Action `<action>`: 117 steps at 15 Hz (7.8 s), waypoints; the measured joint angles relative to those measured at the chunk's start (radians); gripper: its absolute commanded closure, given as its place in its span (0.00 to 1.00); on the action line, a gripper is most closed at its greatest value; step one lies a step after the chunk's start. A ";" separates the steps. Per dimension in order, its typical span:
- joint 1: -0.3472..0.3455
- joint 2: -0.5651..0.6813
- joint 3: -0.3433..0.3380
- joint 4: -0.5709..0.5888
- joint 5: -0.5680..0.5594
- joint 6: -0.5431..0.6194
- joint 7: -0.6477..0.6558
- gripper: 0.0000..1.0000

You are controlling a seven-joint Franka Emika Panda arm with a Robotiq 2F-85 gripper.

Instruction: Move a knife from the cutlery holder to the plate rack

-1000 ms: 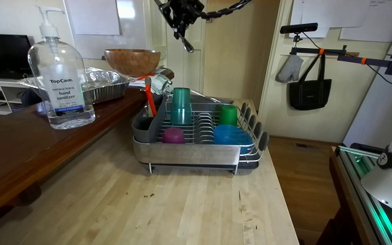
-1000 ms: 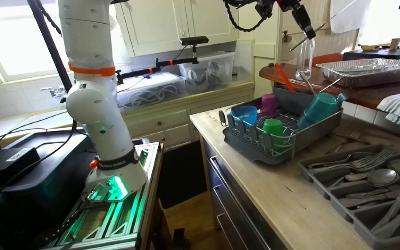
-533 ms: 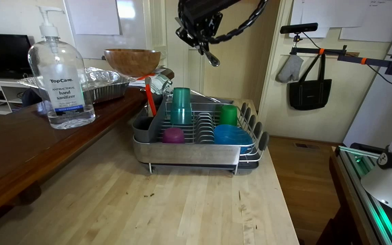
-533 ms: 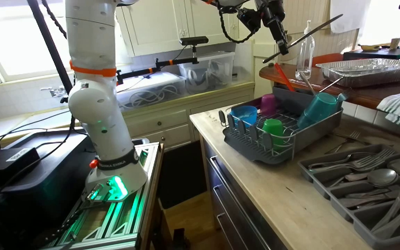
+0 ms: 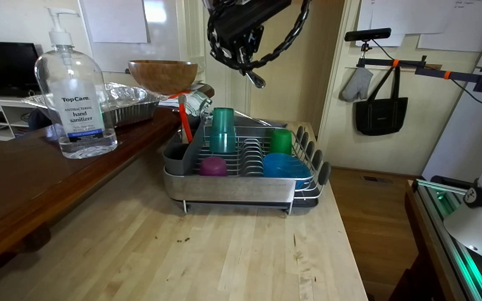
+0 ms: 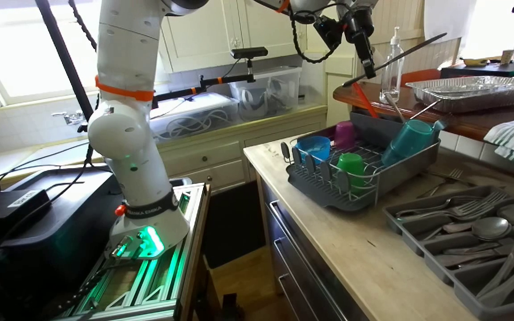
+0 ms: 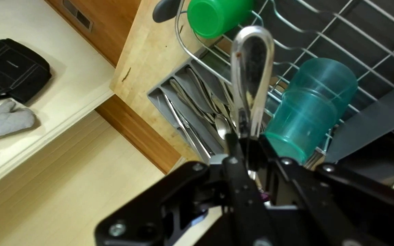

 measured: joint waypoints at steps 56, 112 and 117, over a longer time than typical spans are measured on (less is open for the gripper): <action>0.376 0.567 -0.035 0.436 -0.763 0.151 0.632 0.96; 0.331 0.548 -0.008 0.326 -0.740 0.112 0.637 0.96; 0.312 0.554 -0.009 0.326 -0.743 0.129 0.637 0.96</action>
